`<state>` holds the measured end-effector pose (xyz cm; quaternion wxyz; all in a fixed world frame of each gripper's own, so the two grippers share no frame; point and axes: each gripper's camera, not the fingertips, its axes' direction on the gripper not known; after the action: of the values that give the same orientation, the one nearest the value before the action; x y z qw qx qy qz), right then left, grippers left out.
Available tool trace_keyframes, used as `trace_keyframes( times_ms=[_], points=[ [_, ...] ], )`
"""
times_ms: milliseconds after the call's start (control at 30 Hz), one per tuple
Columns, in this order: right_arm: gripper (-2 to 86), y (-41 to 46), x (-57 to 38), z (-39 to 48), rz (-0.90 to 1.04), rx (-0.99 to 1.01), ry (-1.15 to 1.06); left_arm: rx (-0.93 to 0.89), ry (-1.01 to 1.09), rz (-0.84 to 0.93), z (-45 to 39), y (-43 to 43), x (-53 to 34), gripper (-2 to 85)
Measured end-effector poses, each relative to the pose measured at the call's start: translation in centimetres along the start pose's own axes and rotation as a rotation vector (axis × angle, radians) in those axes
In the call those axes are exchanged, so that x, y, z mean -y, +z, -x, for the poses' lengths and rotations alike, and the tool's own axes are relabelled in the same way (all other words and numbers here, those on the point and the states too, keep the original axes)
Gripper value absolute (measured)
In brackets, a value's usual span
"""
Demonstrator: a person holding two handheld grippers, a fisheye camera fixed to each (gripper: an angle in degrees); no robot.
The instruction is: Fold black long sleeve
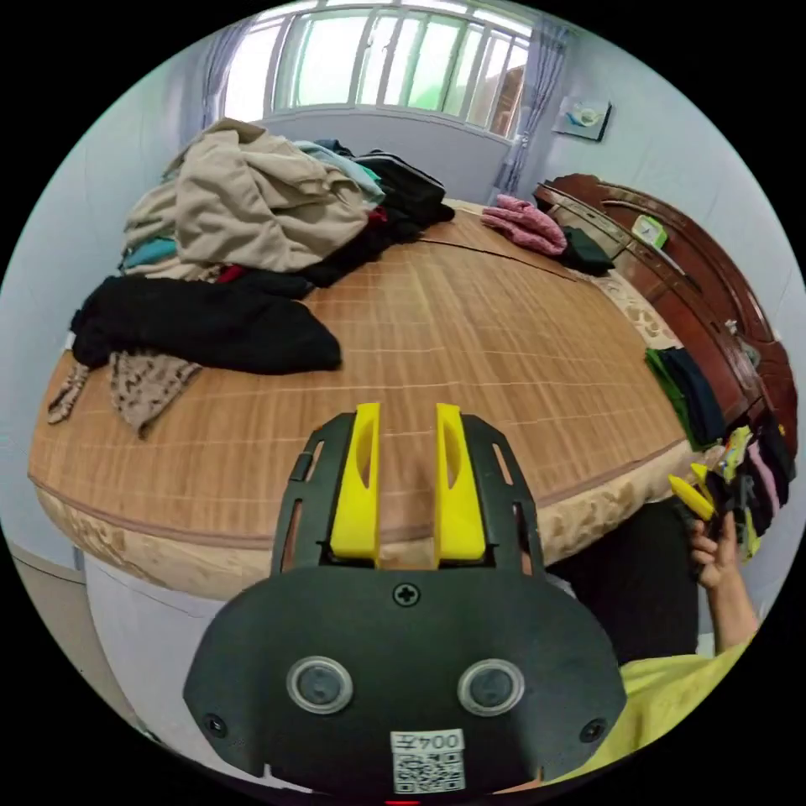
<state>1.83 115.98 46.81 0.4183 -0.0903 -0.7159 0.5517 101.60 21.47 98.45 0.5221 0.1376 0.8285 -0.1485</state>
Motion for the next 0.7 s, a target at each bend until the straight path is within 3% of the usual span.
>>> trace_keyframes(
  times_ms=[167,300,533,600,700],
  points=[
    [11.2,5.3,-0.9,1.1,0.096,-0.106,-0.022,0.207,0.079,0.096,5.8,3.5,3.7,16.6],
    [8.9,8.8,-1.6,1.8,0.136,-0.16,-0.011,0.301,0.157,0.281,8.4,8.5,6.4,18.3],
    [3.9,15.6,-3.8,4.4,0.168,-0.263,-0.053,0.307,0.107,0.374,14.7,10.1,9.0,5.5],
    [2.0,17.1,-4.5,5.0,0.164,-0.27,-0.052,0.188,0.064,0.334,17.1,8.2,9.2,4.5],
    [0.4,19.7,-5.9,6.2,0.155,-0.282,-0.067,-0.049,0.021,0.122,20.0,1.6,9.1,3.9]
  ],
)
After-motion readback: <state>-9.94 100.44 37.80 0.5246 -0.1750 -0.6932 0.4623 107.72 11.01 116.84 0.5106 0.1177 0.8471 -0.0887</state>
